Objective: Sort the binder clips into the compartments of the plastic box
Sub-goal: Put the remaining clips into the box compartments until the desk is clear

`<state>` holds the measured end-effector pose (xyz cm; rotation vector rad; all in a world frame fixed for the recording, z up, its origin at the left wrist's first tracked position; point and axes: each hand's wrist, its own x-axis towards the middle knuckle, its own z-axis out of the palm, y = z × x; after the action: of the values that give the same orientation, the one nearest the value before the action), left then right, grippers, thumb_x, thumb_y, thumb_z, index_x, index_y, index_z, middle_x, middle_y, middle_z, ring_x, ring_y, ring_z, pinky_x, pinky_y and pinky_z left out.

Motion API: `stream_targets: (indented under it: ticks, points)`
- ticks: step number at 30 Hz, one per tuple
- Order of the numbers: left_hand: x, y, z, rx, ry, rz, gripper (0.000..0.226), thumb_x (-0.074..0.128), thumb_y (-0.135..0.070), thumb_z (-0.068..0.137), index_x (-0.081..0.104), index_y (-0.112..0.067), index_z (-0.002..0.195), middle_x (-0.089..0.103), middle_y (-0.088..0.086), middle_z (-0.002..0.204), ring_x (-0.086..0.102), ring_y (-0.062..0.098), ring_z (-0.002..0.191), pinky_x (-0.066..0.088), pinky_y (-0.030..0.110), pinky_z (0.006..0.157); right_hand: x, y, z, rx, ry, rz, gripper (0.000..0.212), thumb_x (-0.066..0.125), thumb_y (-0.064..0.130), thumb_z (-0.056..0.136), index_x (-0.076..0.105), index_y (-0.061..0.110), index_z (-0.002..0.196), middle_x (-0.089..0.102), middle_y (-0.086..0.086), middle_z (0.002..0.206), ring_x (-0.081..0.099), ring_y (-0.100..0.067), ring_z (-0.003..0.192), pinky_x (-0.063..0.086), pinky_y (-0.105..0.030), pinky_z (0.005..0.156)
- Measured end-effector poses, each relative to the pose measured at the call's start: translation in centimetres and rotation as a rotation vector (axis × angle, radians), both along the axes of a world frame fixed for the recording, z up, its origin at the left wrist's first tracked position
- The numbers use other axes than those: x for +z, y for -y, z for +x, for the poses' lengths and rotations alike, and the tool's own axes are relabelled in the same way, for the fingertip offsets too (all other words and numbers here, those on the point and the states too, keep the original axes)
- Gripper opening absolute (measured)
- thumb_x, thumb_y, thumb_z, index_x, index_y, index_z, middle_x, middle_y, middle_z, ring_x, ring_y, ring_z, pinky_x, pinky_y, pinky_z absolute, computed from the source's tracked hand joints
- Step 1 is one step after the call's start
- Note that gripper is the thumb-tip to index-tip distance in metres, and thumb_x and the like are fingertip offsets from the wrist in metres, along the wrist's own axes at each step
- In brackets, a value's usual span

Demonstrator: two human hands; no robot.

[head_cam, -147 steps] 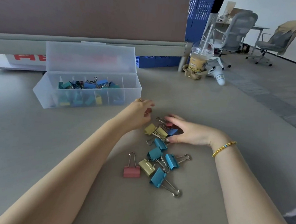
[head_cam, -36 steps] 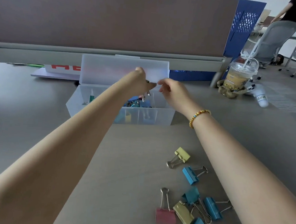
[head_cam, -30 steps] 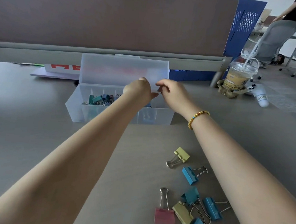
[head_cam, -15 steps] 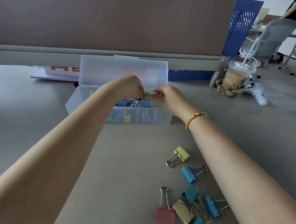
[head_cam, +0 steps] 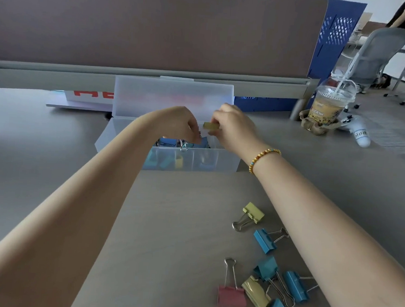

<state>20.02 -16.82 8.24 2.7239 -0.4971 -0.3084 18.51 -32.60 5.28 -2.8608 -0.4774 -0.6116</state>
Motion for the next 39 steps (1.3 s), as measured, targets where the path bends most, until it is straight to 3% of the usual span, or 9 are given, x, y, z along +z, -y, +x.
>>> stream_targets:
  ticks: [3,9,13,18,23,28,31,33,39]
  points:
    - [-0.6,0.7,-0.3,-0.036,0.091,0.042,0.012,0.061,-0.028,0.086,0.065,-0.020,0.078,0.050,-0.009,0.062,0.042,0.010,0.057,0.032,0.020,0.053,0.0,0.6,0.1,-0.029,-0.028,0.122,0.017,0.064,0.025,0.087,0.062,0.010,0.093,0.055,-0.006,0.098,0.048,-0.019,0.084,0.034,-0.026,0.063]
    - [0.0,1.4,-0.4,-0.135,0.092,0.198,0.022,0.057,-0.027,0.090,0.071,-0.026,0.107,0.051,-0.003,0.067,0.040,0.021,0.071,0.032,0.024,0.060,0.0,0.8,-0.1,-0.011,-0.089,0.079,0.013,0.064,0.019,0.086,0.064,0.007,0.090,0.060,-0.010,0.094,0.052,-0.023,0.079,0.034,-0.027,0.063]
    - [0.8,0.6,-0.5,-0.101,0.065,0.170,0.031,0.053,-0.029,0.091,0.058,-0.022,0.060,0.042,0.004,0.061,0.032,0.019,0.058,0.027,0.026,0.054,0.1,0.2,-0.2,0.012,-0.147,-0.053,0.014,0.058,0.013,0.088,0.068,0.004,0.090,0.057,-0.012,0.090,0.054,-0.028,0.081,0.034,-0.028,0.064]
    - [1.6,0.1,0.1,0.095,0.123,-0.070,0.032,0.034,-0.017,0.098,0.063,-0.004,0.102,0.057,0.014,0.086,0.044,0.023,0.059,0.035,0.026,0.055,0.4,0.3,-0.1,0.015,-0.321,-0.167,0.028,0.043,0.015,0.098,0.069,0.006,0.106,0.061,-0.016,0.102,0.058,-0.029,0.091,0.045,-0.034,0.074]
    - [1.0,1.6,0.8,0.216,0.033,-0.240,0.026,0.032,-0.009,0.098,0.054,-0.001,0.107,0.054,0.014,0.085,0.052,0.025,0.063,0.044,0.032,0.064,0.2,0.2,0.1,-0.011,-0.266,-0.257,0.022,0.044,0.004,0.093,0.062,0.009,0.083,0.050,-0.008,0.084,0.051,-0.024,0.083,0.036,-0.028,0.066]
    - [0.0,2.7,0.7,0.241,0.022,-0.361,0.026,0.040,-0.005,0.093,0.052,-0.010,0.071,0.059,0.012,0.082,0.052,0.021,0.064,0.040,0.022,0.055,-0.2,0.9,0.0,-0.012,-0.192,0.032,0.029,0.042,0.008,0.097,0.068,0.009,0.111,0.061,-0.013,0.111,0.056,-0.027,0.100,0.043,-0.030,0.078]
    - [0.5,2.1,1.2,0.247,0.045,-0.296,0.019,0.050,-0.018,0.095,0.064,-0.007,0.088,0.058,0.011,0.084,0.049,0.021,0.060,0.037,0.022,0.055,-0.6,1.6,-0.4,-0.047,-0.103,0.236,0.034,0.040,0.009,0.098,0.057,0.009,0.128,0.058,-0.012,0.125,0.055,-0.024,0.113,0.043,-0.027,0.090]
    - [1.0,1.4,1.3,0.190,0.040,-0.277,0.020,0.052,-0.021,0.095,0.066,-0.007,0.101,0.061,0.008,0.087,0.051,0.014,0.061,0.042,0.020,0.059,-0.6,2.1,-0.5,-0.058,-0.090,0.335,0.034,0.038,0.009,0.099,0.055,0.008,0.129,0.057,-0.012,0.126,0.055,-0.024,0.113,0.041,-0.023,0.087]
    - [0.8,2.1,0.2,-0.140,0.039,-0.013,0.028,0.055,-0.022,0.092,0.066,-0.016,0.118,0.067,0.000,0.116,0.059,0.016,0.098,0.043,0.024,0.086,-0.5,2.3,-0.5,-0.045,-0.081,0.377,0.036,0.034,0.007,0.098,0.056,0.009,0.127,0.056,-0.011,0.126,0.055,-0.022,0.112,0.038,-0.021,0.081]
